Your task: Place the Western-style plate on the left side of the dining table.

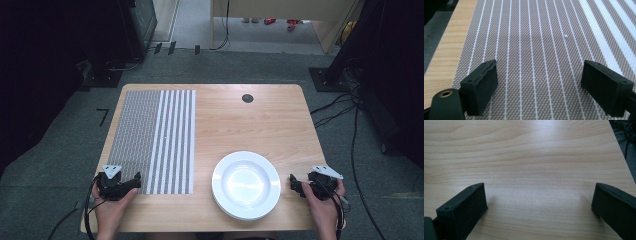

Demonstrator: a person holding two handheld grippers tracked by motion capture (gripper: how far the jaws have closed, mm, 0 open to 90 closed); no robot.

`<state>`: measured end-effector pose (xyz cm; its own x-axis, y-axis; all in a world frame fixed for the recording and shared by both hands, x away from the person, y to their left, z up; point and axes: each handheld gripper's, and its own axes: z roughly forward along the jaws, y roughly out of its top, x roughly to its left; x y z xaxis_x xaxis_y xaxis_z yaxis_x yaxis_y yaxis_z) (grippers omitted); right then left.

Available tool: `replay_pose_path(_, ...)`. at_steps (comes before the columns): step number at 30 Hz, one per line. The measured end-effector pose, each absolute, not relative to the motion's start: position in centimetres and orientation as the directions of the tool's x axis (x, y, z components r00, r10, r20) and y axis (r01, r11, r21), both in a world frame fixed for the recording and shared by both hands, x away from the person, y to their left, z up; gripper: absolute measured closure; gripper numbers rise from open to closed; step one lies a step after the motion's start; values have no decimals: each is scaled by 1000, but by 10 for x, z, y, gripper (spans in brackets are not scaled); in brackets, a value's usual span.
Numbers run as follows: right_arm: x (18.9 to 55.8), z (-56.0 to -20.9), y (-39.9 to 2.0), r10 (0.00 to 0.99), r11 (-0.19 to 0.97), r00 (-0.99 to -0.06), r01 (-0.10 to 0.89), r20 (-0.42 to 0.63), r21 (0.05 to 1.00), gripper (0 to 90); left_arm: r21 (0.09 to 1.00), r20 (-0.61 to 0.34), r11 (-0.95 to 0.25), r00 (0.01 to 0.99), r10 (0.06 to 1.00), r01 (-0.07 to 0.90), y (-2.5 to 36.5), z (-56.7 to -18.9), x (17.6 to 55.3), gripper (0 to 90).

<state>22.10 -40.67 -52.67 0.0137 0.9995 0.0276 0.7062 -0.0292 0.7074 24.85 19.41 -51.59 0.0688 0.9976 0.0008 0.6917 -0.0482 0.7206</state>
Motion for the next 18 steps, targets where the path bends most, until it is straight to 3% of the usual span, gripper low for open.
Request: replay_pose_path(18,221,-527,-406,999,-32,17,705,28,708,0,768,-47,-47,129,991,639,156,-476,251,138)
